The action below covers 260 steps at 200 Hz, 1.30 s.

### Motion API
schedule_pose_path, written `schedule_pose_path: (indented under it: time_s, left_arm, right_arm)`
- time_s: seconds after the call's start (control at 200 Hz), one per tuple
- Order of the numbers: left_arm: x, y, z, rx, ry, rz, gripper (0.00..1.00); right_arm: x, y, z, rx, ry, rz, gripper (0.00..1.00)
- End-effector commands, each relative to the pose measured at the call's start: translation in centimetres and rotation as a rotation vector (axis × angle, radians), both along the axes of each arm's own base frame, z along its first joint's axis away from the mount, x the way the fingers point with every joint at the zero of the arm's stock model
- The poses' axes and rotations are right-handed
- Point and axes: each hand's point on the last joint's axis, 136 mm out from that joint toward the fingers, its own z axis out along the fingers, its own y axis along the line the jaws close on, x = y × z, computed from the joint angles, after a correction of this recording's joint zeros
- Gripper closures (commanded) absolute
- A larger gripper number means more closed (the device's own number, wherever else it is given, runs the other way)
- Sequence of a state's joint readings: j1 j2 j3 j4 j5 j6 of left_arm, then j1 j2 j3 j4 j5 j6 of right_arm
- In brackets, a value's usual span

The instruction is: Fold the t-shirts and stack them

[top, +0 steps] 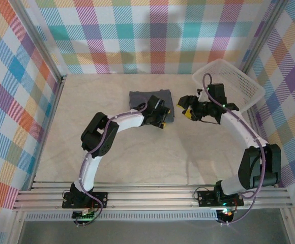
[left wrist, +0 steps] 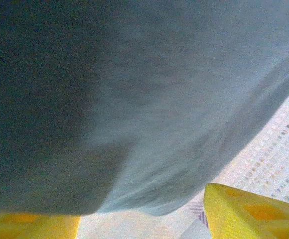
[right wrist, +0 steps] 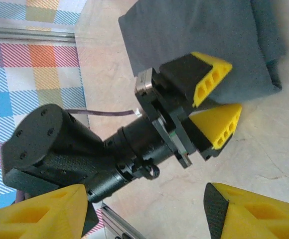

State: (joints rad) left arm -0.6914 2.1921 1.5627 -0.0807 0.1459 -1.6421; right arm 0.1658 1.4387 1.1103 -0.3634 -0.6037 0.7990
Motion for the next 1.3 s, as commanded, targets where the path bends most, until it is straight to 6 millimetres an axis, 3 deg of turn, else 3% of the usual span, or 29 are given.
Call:
schedule_pose_path:
  time_s: [0.0,0.1,0.235,0.46,0.53,0.71,0.945,1.1,1.295]
  left_arm:
    - [0.1,-1.3,0.0,0.008,0.01,0.025,0.37]
    - [0.5,-1.2,-1.5,0.045,0.035,0.036,0.46]
    - [1.3,-0.6,-3.0,0.082,0.054,0.064,0.7]
    - [3.3,3.3,-4.1,0.155,0.075,0.133,0.96]
    - [3.2,5.8,-4.7,0.205,0.1,0.156,1.0]
    - [4.7,12.5,-4.7,0.241,0.08,0.228,1.0]
    - [7.3,23.5,-3.7,0.331,0.024,0.154,1.0]
    - [7.1,31.8,-4.4,0.455,0.071,0.147,1.0]
    - [9.4,37.7,-5.3,0.517,0.067,0.105,1.0]
  right_arm:
    - [-1.0,-0.6,2.7,0.007,-0.076,0.018,0.36]
    - [-1.3,-0.8,2.9,0.004,-0.076,0.014,0.36]
    - [-1.4,-1.0,2.9,0.005,-0.063,0.009,0.37]
    - [-0.9,-1.1,3.4,-0.004,-0.064,-0.006,0.38]
    - [-0.6,-1.3,4.0,-0.012,-0.077,-0.012,0.38]
    - [0.0,-1.4,4.7,-0.024,-0.094,-0.017,0.38]
    - [0.5,-1.3,4.7,-0.019,-0.098,-0.025,0.38]
    - [1.0,-1.2,4.3,-0.018,-0.088,-0.026,0.38]
    - [1.5,-1.0,4.1,-0.007,-0.088,-0.019,0.38]
